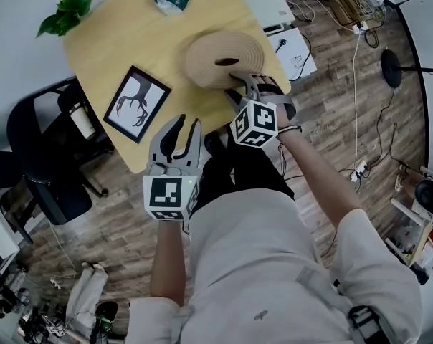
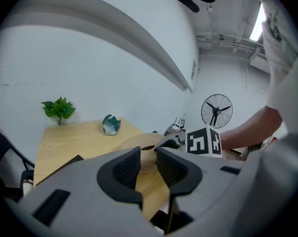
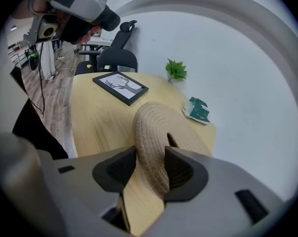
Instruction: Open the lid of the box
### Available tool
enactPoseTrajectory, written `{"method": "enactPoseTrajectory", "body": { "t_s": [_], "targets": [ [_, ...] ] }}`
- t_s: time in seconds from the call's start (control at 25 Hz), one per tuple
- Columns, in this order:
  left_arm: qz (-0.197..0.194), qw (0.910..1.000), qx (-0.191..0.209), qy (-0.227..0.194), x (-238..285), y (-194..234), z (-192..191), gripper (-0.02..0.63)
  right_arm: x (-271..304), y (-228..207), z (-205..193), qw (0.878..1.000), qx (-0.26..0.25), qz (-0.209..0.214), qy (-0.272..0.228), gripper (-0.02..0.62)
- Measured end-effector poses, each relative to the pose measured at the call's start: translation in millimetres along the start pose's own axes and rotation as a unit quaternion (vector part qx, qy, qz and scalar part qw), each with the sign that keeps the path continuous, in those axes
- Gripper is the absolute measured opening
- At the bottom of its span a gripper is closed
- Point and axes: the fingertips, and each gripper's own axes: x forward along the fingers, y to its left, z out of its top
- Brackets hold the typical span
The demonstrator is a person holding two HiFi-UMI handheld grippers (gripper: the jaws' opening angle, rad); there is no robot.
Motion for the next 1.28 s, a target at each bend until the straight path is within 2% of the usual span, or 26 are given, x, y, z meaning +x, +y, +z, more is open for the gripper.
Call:
{"method": "enactPoseTrajectory", "body": {
  "t_s": [0.84,1.28],
  "targets": [
    [0.001,0.9998,0.005,-0.017,-6.8,-8.4,16.9,0.098,-23.2,-13.5,18.4,0.999,-0.049,-0.015,-0.004,0.109],
    [-0.005,0.9994,0.019,-0.029,-17.5,-17.6,28.3,0.098,-44.4,-30.3,28.5,0.997,-0.060,-0.049,-0.014,0.080]
  ]
}}
